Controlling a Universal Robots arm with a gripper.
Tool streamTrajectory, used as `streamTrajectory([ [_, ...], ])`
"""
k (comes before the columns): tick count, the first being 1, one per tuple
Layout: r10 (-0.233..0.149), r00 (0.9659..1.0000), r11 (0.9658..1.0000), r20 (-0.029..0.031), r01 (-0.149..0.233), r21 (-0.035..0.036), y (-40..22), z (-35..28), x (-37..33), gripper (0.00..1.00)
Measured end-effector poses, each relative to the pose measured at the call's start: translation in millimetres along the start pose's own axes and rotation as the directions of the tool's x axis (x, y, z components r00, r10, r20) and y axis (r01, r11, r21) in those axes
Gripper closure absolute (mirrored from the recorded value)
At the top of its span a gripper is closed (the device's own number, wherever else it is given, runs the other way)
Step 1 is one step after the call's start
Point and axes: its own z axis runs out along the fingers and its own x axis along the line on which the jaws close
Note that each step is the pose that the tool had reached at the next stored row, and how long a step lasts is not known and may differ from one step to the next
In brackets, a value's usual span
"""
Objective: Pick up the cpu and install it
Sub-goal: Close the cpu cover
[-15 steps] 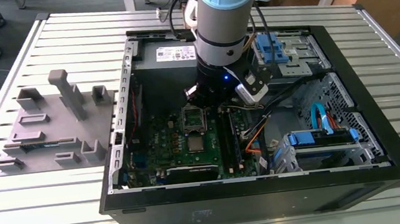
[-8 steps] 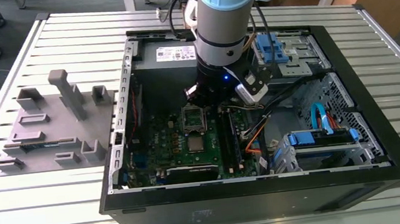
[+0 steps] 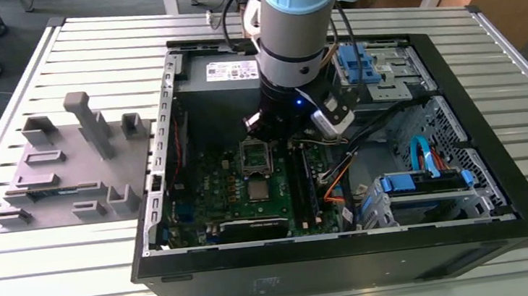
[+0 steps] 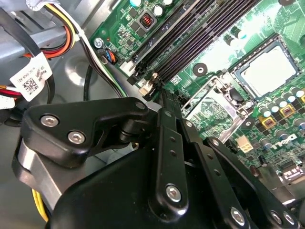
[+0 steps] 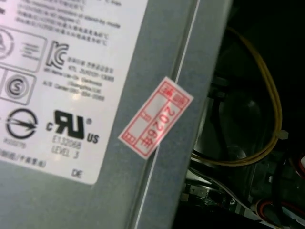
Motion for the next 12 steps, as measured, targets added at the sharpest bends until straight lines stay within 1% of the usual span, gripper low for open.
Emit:
streamTrajectory([
  [6,-0.043,0.9991,0.9991,-0.0020,0.043,-0.0016,-0.8,0.1,-2.9,0.89],
  [9,-0.058,0.9983,0.9983,-0.0026,0.058,-0.0022,-1.0,0.1,-3.9,0.89],
  [12,-0.060,0.9982,0.9982,-0.0028,0.060,-0.0023,-1.0,0.1,-3.9,0.89],
])
